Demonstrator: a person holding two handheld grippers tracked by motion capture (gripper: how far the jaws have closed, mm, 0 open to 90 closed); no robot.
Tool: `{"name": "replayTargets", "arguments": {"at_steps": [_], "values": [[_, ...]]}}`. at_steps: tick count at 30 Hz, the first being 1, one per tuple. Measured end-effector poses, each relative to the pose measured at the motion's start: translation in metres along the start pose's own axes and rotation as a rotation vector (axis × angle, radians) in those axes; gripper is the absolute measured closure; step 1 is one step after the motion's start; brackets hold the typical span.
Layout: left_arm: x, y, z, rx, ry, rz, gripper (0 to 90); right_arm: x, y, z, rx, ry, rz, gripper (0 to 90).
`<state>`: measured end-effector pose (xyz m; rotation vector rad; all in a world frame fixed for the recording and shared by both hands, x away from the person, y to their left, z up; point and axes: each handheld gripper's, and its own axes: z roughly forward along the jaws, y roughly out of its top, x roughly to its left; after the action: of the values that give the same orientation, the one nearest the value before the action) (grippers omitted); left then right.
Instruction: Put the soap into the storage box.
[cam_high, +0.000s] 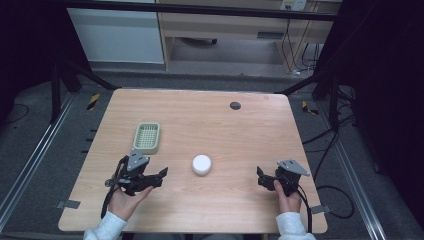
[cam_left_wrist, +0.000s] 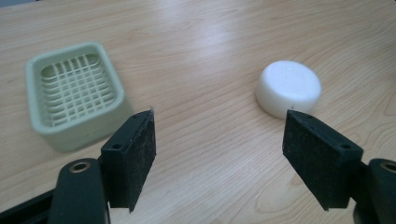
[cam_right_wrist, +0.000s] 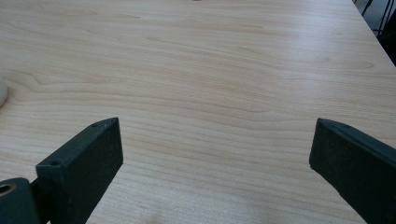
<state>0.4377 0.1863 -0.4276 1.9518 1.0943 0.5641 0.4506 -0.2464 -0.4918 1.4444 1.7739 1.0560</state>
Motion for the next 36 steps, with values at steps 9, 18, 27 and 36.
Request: {"name": "replayTargets", "arguments": {"at_steps": [9, 18, 27, 36], "values": [[-0.017, 0.023, 0.019, 0.034, -0.018, 0.053, 25.6, 0.0, 0.0, 0.001, 0.002, 0.004, -0.007, 3.1], [-0.031, 0.043, 0.037, 0.054, -0.04, 0.074, 25.5, 0.0, 0.0, 0.0, 0.002, 0.008, -0.005, 3.1], [-0.043, 0.05, 0.064, 0.121, -0.062, 0.1, 25.7, 0.002, 0.0, 0.002, 0.008, 0.011, -0.017, 3.1], [-0.057, 0.056, 0.089, 0.175, -0.073, 0.13, 25.2, 0.001, 0.001, 0.002, 0.008, 0.011, -0.01, 3.1]]}}
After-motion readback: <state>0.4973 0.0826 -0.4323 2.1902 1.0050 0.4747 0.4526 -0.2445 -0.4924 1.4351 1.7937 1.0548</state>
